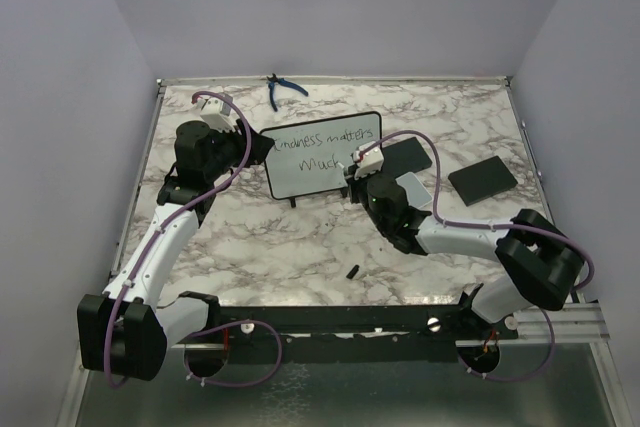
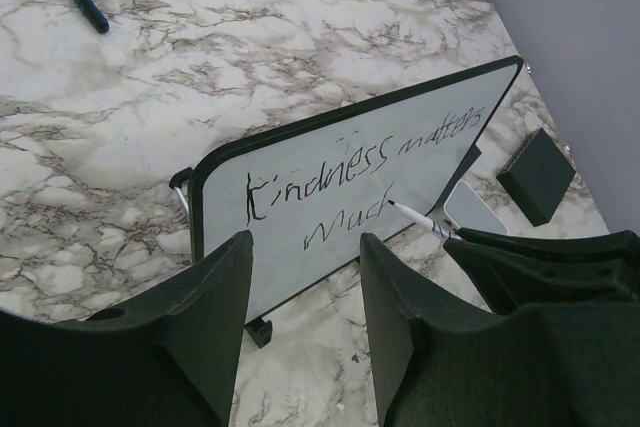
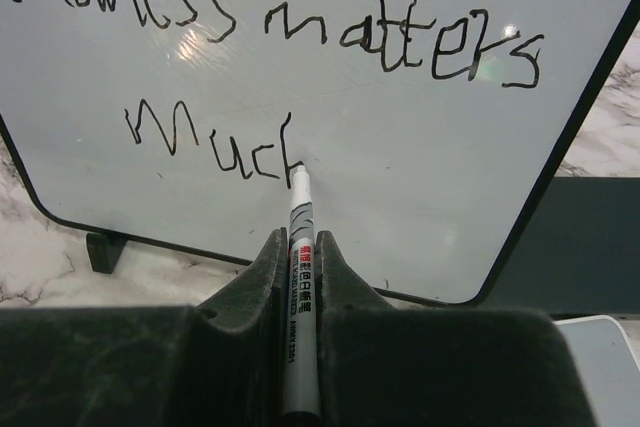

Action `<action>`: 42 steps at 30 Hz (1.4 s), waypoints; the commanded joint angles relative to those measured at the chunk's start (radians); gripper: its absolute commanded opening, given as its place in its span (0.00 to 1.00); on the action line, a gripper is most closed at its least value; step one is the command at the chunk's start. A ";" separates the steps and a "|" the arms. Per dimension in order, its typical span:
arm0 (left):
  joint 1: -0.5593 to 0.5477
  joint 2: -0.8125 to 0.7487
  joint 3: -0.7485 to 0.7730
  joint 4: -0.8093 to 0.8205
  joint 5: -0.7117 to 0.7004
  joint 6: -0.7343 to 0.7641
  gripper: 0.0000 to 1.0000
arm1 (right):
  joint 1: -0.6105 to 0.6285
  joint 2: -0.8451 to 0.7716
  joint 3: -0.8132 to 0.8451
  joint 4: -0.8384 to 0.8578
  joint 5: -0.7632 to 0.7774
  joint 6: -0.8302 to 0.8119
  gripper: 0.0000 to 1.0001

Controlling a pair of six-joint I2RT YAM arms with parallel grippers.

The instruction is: Write a sentence on the whiteboard

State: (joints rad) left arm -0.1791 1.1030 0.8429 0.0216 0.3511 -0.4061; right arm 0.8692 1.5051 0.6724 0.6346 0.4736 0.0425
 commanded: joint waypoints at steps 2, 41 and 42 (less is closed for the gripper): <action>-0.004 -0.018 -0.007 0.021 0.022 0.009 0.49 | -0.006 -0.026 0.003 0.023 0.062 -0.009 0.01; -0.003 -0.020 -0.007 0.021 0.019 0.008 0.49 | -0.006 0.004 -0.042 -0.029 0.047 0.080 0.01; -0.003 -0.020 -0.007 0.021 0.019 0.009 0.49 | -0.006 0.004 -0.042 -0.029 0.048 0.078 0.01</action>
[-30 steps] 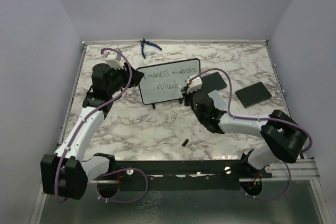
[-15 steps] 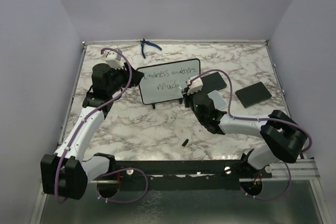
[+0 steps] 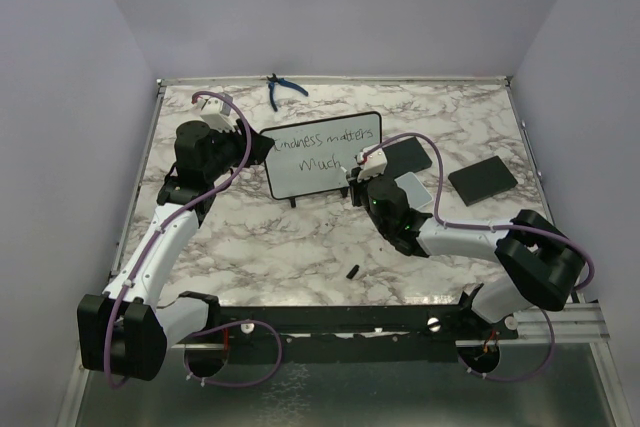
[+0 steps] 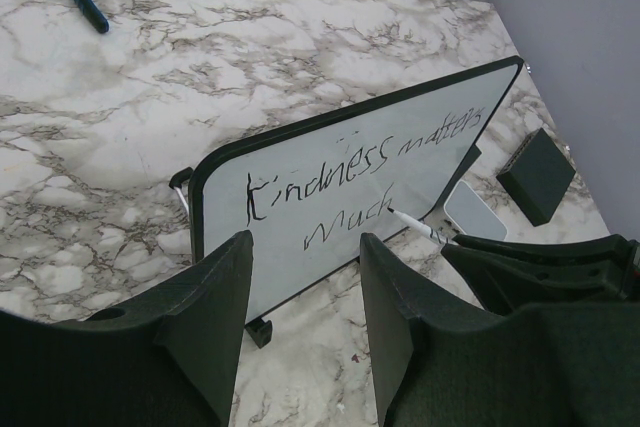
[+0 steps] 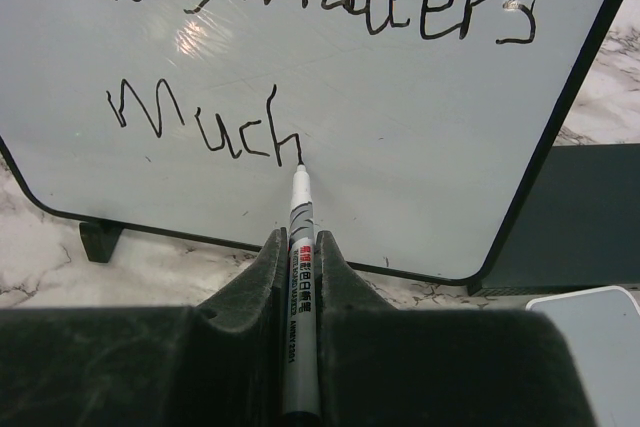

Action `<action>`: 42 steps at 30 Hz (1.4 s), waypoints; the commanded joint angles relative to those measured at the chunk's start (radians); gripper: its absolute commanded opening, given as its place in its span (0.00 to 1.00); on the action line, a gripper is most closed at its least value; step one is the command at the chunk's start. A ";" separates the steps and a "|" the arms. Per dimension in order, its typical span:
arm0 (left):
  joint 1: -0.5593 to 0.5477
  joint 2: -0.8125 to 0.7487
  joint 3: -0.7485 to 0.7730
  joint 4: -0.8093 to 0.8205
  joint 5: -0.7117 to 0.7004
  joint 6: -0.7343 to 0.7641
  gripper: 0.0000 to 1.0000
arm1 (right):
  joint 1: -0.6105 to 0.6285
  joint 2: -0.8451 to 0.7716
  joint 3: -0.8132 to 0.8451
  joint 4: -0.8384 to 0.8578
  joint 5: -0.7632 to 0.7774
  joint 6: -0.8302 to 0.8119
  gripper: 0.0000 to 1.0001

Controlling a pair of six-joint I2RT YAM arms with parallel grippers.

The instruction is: Write a sentence on the whiteboard

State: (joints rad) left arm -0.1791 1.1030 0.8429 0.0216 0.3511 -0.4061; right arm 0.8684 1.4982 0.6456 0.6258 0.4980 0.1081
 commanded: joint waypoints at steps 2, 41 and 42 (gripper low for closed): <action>-0.003 -0.020 -0.007 0.021 0.020 0.008 0.49 | -0.005 0.007 -0.014 -0.019 0.026 0.011 0.01; -0.004 -0.025 -0.007 0.021 0.017 0.008 0.49 | -0.005 -0.038 -0.006 -0.002 0.035 -0.034 0.01; -0.004 -0.025 -0.006 0.021 0.017 0.008 0.49 | -0.005 -0.037 -0.005 0.000 0.037 -0.037 0.01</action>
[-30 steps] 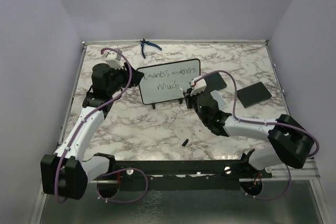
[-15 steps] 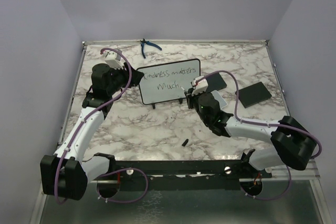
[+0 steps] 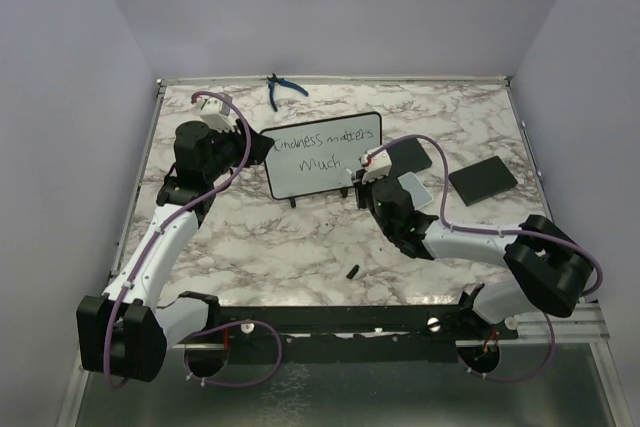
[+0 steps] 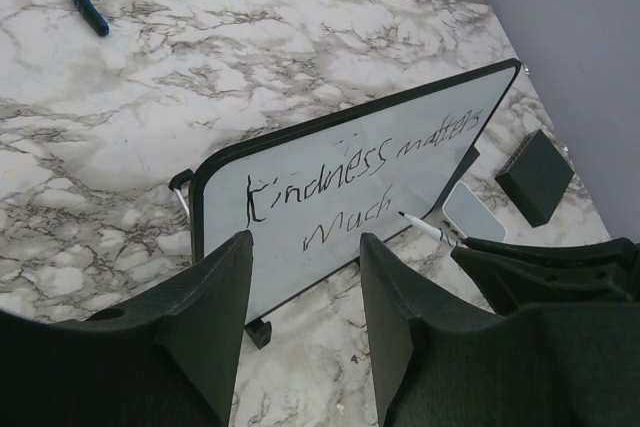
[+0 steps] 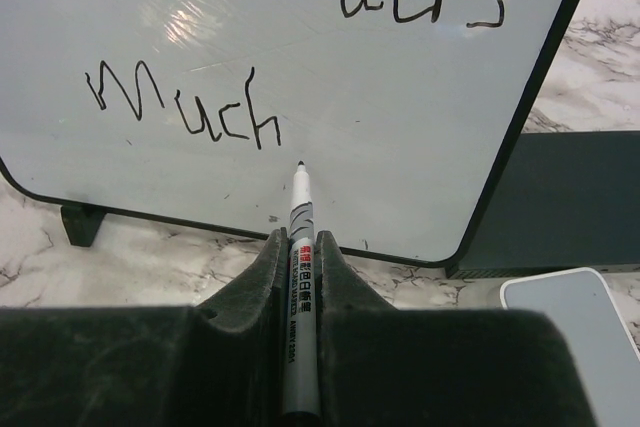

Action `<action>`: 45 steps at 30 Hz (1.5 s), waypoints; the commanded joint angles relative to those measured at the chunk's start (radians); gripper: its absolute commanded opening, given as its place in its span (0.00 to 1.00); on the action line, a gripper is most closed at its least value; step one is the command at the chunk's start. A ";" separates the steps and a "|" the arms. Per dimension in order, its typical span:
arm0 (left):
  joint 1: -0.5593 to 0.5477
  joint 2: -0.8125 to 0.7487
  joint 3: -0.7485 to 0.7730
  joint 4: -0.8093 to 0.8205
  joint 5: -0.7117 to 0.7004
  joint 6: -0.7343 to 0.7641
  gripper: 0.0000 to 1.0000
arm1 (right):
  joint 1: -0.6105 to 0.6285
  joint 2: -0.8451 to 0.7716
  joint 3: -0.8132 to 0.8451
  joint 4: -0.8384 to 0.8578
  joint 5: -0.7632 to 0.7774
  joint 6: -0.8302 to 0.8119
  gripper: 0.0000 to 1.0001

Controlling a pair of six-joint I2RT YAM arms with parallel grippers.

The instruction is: Write a sentence on the whiteboard

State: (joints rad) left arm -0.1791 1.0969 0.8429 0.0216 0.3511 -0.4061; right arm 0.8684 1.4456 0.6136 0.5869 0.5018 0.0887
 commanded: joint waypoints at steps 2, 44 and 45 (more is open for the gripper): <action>-0.004 -0.018 -0.007 0.021 0.017 0.008 0.49 | -0.005 0.017 0.027 0.047 0.035 -0.021 0.01; -0.003 -0.055 0.007 -0.005 -0.021 0.066 0.61 | -0.006 -0.395 -0.037 -0.345 -0.038 0.074 0.01; -0.003 -0.061 0.010 -0.014 -0.034 0.077 0.66 | -0.006 -0.414 -0.028 -0.390 -0.020 0.092 0.01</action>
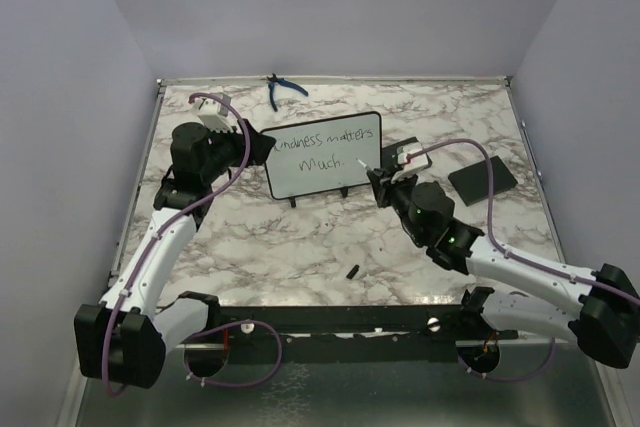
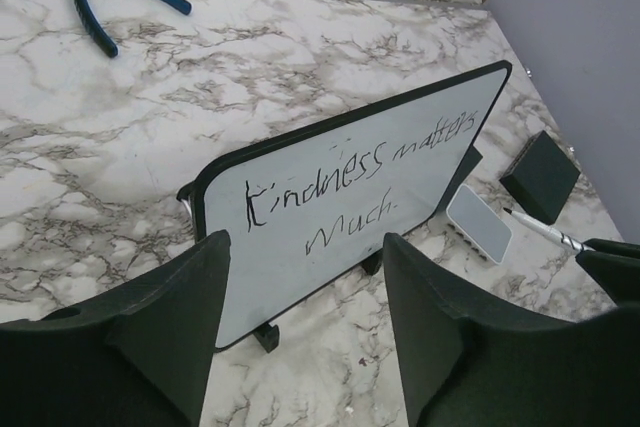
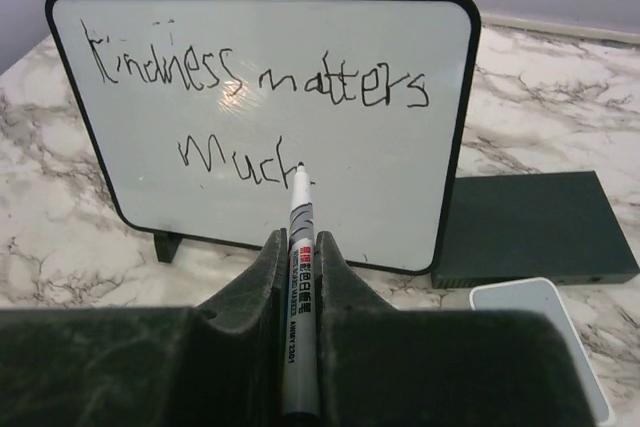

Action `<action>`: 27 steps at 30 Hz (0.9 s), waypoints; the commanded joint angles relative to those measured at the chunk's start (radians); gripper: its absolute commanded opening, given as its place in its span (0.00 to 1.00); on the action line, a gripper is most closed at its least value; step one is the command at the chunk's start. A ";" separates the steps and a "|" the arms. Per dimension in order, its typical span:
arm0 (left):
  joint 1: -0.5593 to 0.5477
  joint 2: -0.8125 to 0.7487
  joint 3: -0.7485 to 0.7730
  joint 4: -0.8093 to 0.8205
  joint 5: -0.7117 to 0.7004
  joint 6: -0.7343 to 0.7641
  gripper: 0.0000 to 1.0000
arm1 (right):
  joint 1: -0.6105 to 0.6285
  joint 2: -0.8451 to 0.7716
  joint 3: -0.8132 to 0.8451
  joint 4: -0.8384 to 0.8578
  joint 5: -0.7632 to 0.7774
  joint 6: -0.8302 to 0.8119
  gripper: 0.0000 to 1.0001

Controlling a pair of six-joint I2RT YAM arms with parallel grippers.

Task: Write a sentence on the whiteboard
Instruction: Write a sentence on the whiteboard, then pick up the pen cap from the center of the board.

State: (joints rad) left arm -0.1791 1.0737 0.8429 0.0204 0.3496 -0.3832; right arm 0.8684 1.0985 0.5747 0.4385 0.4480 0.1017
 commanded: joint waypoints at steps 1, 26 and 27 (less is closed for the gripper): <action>-0.003 -0.046 0.013 -0.018 -0.046 0.065 0.72 | -0.006 -0.083 0.022 -0.286 0.037 0.090 0.01; -0.872 -0.086 -0.178 -0.189 -0.484 -0.046 0.72 | -0.007 -0.256 0.148 -1.021 0.088 0.459 0.01; -0.900 -0.065 -0.196 -0.151 -0.488 -0.072 0.72 | -0.007 -0.269 0.142 -1.018 0.090 0.460 0.01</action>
State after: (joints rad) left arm -0.9817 0.9360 0.7364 -0.2035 -0.0307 -0.3389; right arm 0.8646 0.8864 0.7521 -0.5373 0.4969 0.5053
